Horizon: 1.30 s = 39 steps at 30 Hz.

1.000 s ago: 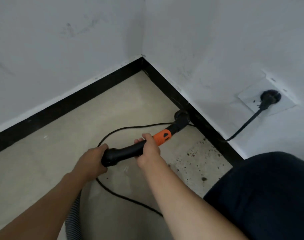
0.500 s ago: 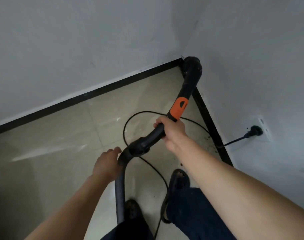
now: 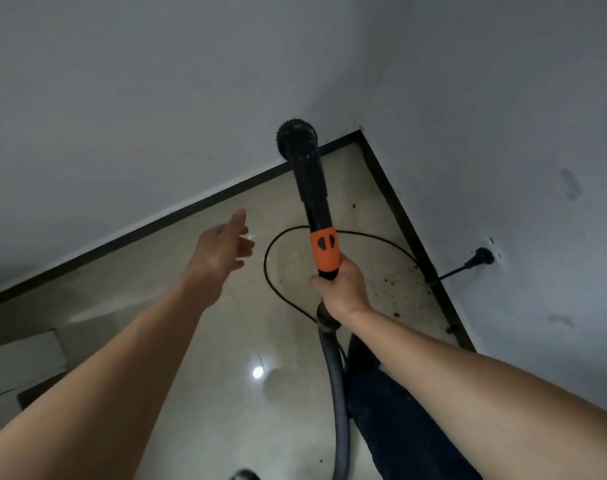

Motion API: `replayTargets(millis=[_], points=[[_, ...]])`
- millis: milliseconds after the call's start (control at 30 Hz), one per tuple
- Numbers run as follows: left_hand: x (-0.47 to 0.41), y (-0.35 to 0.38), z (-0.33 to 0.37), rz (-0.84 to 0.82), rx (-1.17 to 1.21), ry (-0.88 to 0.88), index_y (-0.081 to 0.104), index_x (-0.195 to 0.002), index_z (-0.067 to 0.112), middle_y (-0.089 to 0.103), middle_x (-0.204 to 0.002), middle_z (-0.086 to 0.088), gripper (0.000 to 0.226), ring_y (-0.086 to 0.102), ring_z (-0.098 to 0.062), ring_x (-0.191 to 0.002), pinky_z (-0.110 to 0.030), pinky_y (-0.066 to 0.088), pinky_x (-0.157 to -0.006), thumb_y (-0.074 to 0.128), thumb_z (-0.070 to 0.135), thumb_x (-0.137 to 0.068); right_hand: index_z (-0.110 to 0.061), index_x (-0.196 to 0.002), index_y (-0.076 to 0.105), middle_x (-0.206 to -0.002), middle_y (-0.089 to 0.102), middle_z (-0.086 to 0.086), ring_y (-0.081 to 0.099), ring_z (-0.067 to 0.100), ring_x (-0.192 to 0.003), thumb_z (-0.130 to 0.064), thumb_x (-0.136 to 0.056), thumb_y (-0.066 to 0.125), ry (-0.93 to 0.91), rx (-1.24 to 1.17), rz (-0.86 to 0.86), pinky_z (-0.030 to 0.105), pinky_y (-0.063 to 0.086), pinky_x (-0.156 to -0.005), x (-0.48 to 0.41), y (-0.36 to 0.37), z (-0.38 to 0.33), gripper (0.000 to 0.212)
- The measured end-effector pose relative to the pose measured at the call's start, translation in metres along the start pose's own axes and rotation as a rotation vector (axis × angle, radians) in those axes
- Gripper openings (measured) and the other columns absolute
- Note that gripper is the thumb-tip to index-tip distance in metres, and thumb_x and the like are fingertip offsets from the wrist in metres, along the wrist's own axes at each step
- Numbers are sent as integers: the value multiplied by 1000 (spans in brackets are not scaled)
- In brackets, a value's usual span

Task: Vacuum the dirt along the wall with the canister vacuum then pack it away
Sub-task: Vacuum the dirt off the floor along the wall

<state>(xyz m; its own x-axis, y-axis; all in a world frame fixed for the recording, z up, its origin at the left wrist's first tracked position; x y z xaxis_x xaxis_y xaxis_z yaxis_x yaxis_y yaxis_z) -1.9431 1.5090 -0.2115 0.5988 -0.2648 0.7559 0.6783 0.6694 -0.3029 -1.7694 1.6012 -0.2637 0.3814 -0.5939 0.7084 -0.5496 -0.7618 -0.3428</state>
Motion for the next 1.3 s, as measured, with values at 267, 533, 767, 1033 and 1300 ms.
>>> replayTargets(millis=[267, 533, 767, 1033, 1300], points=[[-11, 7, 39, -163, 127, -2, 61, -100, 13, 70, -97, -14, 25, 69, -31, -95, -48, 53, -92, 72, 29, -84, -22, -91, 50, -78, 59, -5, 55, 15, -71, -16, -85, 63, -78, 188, -51, 29, 38, -61, 37, 63, 0, 16], [-50, -1, 25, -369, 56, -96, 57, -99, 6, 67, -85, -17, 16, 68, -29, -79, -46, 57, -81, 65, 16, -89, -23, -95, 56, -81, 64, -4, 61, 19, -75, -26, -79, 68, 71, 259, -51, 26, 39, -53, 26, 83, 12, 21], [-82, 17, 20, -494, 89, -228, 54, -98, 8, 62, -85, -16, 15, 65, -30, -85, -46, 55, -81, 61, 18, -91, -28, -85, 50, -71, 53, -9, 55, 17, -70, -22, -80, 67, 124, 239, 45, 20, 28, -49, 39, 79, 56, 19], [-98, 62, -60, -439, -12, -359, 53, -100, 4, 63, -91, -21, 26, 65, -32, -84, -51, 52, -85, 63, 27, -93, -25, -85, 48, -70, 55, -7, 59, 19, -70, -25, -83, 63, 152, 269, 96, 27, 35, -55, 58, 98, 127, 15], [-150, 82, -220, -365, -345, -427, 52, -119, 3, 64, -110, -19, 37, 66, -32, -92, -43, 56, -70, 63, 26, -93, -26, -91, 43, -73, 52, -7, 47, 19, -66, -30, -90, 56, 191, 544, 91, 30, 27, -67, 31, 160, 240, 13]])
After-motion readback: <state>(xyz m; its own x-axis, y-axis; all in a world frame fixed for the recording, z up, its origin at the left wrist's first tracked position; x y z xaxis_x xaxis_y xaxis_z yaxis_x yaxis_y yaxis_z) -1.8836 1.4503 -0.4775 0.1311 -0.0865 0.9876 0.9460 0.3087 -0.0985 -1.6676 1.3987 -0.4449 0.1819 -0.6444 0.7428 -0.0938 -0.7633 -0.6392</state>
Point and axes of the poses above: each hand's wrist, its own x-axis away from the middle knuckle, its own y-axis out of the palm, z = x × y, the point moved 1 cm from there along -x, towards the middle knuckle
